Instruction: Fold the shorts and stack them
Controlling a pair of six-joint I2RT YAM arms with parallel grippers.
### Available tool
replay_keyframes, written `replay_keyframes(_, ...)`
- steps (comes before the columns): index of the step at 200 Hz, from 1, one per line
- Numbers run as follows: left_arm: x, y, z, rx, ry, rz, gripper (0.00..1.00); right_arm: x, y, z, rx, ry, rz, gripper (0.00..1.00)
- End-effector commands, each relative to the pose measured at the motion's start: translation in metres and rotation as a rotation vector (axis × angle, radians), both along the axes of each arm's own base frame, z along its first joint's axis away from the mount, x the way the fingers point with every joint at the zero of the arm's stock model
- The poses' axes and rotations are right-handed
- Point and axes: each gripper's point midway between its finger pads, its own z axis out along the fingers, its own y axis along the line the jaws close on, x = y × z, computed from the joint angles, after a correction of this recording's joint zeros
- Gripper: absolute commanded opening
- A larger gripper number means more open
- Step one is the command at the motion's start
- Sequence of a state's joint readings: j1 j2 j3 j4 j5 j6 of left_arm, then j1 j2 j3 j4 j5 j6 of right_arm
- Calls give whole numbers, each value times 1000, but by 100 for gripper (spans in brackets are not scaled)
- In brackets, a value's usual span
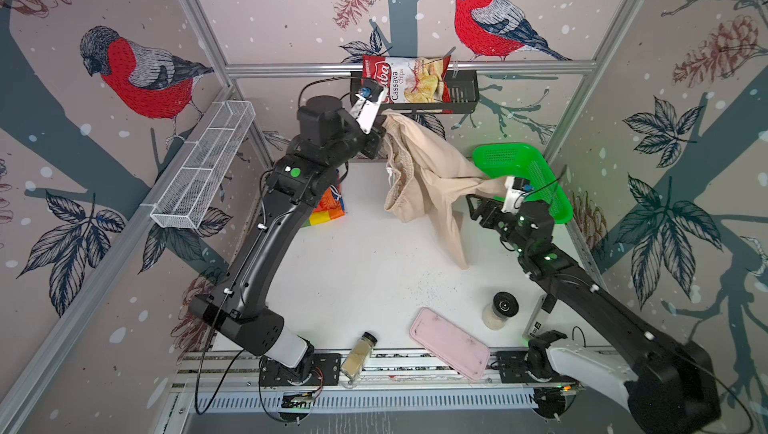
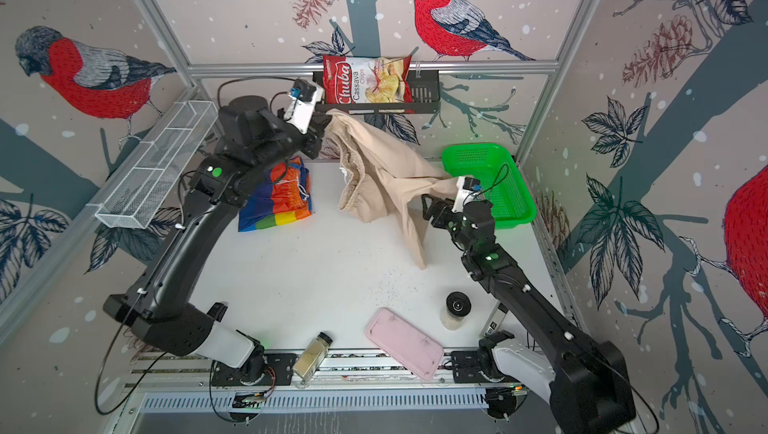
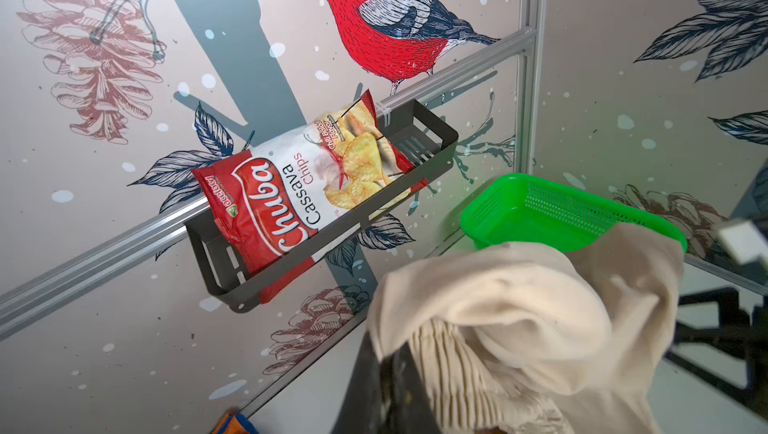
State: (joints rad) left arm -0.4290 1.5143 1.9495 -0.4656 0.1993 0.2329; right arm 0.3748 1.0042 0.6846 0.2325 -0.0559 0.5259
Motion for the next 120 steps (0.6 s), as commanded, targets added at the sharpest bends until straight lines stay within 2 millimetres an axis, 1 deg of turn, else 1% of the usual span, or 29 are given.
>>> replay_keyframes(1,-25,-8,33,-132,-78,-227,0,-2,-23,20,-52,-66,-52,91)
replay_keyframes(9,-26,-5,35,-145,-80,-257,0,-2,-27,30,-48,-89,-60,93)
replay_keyframes(20,-27,-3,36,-162,-67,-304,0,-1,-30,39,-43,-105,-66,94)
replay_keyframes(34,-28,-5,41,-180,-55,-361,0,2,-25,45,-27,-109,-38,94)
replay_keyframes(44,-26,-8,42,-186,-42,-398,0,4,-14,47,-9,-112,19,94)
replay_keyframes(57,-24,-14,44,-194,-24,-446,0,7,4,47,17,-108,91,90)
replay_keyframes(66,-25,-20,45,-196,-9,-495,0,12,18,43,24,-98,117,85)
replay_keyframes(80,-25,-28,48,-206,12,-565,0,20,42,38,10,-79,156,72)
replay_keyframes(86,-27,-31,50,-207,17,-598,0,24,51,37,3,-68,174,69)
replay_keyframes(95,-32,-35,53,-209,24,-659,0,29,62,37,-2,-53,201,68)
replay_keyframes(101,-35,-38,55,-212,26,-696,0,32,66,42,6,-63,220,67)
replay_keyframes(104,-37,-38,56,-214,29,-714,0,36,69,36,4,-50,229,67)
replay_keyframes(120,-46,-41,60,-223,32,-786,0,50,70,34,31,-38,260,70)
